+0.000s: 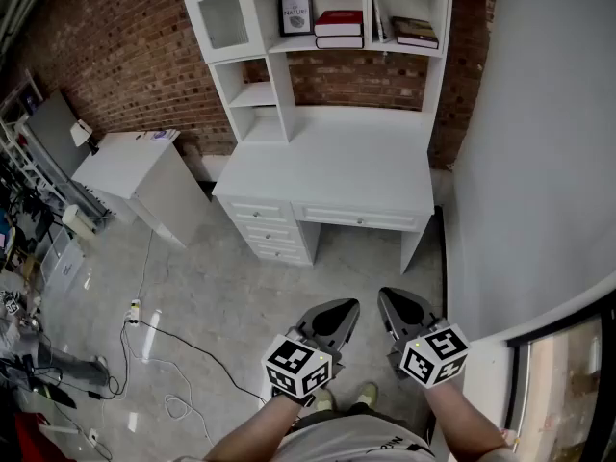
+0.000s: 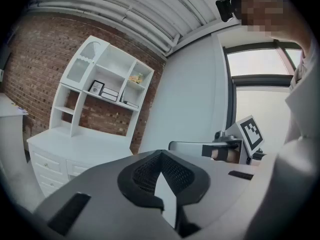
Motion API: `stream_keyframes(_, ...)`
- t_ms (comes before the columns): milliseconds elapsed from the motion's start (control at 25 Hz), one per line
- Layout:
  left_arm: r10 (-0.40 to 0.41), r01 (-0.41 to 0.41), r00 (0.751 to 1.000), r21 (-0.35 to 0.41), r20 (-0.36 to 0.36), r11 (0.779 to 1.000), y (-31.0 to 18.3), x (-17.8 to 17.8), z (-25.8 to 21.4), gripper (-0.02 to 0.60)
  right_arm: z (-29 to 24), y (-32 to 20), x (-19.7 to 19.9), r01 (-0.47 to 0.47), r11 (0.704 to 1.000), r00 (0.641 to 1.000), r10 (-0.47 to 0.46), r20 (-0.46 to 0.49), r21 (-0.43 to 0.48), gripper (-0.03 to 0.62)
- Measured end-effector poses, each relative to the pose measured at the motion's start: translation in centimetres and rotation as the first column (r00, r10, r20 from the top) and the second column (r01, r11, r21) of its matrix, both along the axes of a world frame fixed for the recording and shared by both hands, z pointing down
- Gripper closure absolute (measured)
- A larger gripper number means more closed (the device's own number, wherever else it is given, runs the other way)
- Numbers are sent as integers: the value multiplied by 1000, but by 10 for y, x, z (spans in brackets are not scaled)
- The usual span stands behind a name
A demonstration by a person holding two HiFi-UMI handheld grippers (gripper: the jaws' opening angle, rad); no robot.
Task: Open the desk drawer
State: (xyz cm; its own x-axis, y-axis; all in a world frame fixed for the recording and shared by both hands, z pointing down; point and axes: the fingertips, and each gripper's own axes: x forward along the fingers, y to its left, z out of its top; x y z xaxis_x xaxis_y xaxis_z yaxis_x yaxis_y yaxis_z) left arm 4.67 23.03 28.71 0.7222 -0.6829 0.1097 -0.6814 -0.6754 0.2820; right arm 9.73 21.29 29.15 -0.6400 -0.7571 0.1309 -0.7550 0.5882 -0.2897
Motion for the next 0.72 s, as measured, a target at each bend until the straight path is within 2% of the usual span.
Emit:
stream_keyframes(280, -8, 8, 1000, -2, 4, 1000, -8, 17, -1, 569, -3, -8, 17, 3, 1000, 1000, -2, 31, -15, 577)
stream_keyframes(720, -63, 63, 997, -2, 37, 998, -27, 32, 8, 569, -1, -26, 56, 2, 999, 982, 8, 188, -52, 576)
